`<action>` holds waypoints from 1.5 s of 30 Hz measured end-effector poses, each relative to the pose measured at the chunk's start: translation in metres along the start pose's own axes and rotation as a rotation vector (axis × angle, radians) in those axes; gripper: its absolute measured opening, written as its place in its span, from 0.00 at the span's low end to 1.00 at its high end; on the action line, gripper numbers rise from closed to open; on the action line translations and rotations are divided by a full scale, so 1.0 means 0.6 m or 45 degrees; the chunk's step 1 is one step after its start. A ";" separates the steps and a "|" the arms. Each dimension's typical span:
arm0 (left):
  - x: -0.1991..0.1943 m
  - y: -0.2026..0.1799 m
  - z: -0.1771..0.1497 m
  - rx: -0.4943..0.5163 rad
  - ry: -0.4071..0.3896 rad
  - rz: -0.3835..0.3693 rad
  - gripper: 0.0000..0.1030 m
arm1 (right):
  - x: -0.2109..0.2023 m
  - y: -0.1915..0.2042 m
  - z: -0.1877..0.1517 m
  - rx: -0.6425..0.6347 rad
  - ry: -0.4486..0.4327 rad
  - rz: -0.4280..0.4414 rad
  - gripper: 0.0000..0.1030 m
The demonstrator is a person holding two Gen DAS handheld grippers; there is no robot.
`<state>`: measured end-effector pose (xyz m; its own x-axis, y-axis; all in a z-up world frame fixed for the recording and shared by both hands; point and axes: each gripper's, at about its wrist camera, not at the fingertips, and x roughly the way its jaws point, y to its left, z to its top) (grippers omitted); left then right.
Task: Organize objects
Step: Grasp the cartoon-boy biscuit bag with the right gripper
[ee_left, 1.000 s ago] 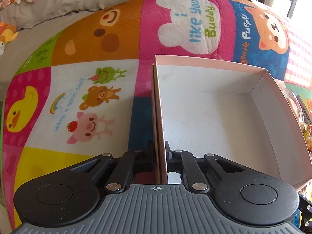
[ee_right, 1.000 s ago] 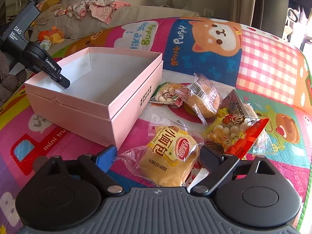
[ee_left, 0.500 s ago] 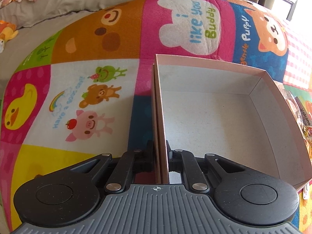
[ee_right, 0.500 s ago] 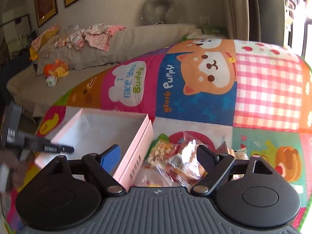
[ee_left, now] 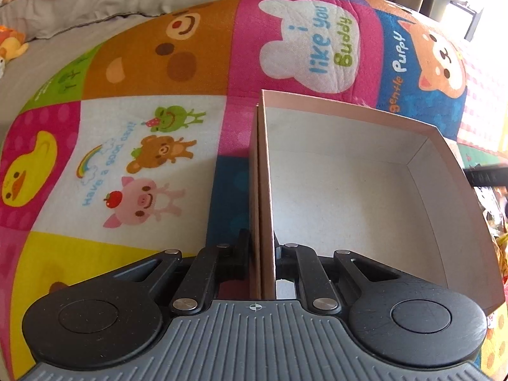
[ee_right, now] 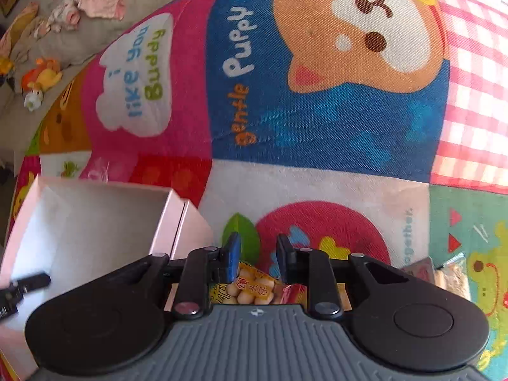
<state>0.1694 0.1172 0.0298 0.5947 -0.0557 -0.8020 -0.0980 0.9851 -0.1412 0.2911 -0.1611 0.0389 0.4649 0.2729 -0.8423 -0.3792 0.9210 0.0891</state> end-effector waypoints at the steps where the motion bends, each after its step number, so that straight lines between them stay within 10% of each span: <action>1: 0.000 0.001 0.000 -0.005 0.002 -0.005 0.11 | -0.011 0.001 -0.016 -0.021 0.004 -0.003 0.23; 10: 0.001 0.002 -0.002 -0.013 0.001 -0.001 0.10 | -0.163 0.019 -0.166 -0.264 -0.133 -0.152 0.23; 16: -0.002 -0.002 -0.006 -0.008 0.002 0.017 0.10 | -0.236 0.066 -0.241 -0.411 -0.238 -0.056 0.80; 21: -0.003 -0.003 -0.005 -0.018 0.009 0.024 0.10 | -0.228 0.084 -0.253 -0.563 -0.339 -0.407 0.79; 26: -0.006 -0.004 -0.007 -0.006 0.017 0.026 0.10 | -0.206 0.076 -0.225 -0.520 -0.232 -0.069 0.78; 32: -0.010 -0.003 -0.011 0.011 0.021 0.022 0.10 | -0.115 0.056 -0.169 -0.414 -0.034 0.040 0.75; 45: -0.010 -0.004 -0.016 -0.066 0.029 -0.019 0.12 | -0.152 0.041 -0.182 -0.315 -0.083 -0.015 0.52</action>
<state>0.1584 0.1139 0.0291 0.5781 -0.0743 -0.8126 -0.1313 0.9744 -0.1825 0.1521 -0.1937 0.0596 0.5177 0.2875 -0.8058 -0.5540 0.8303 -0.0597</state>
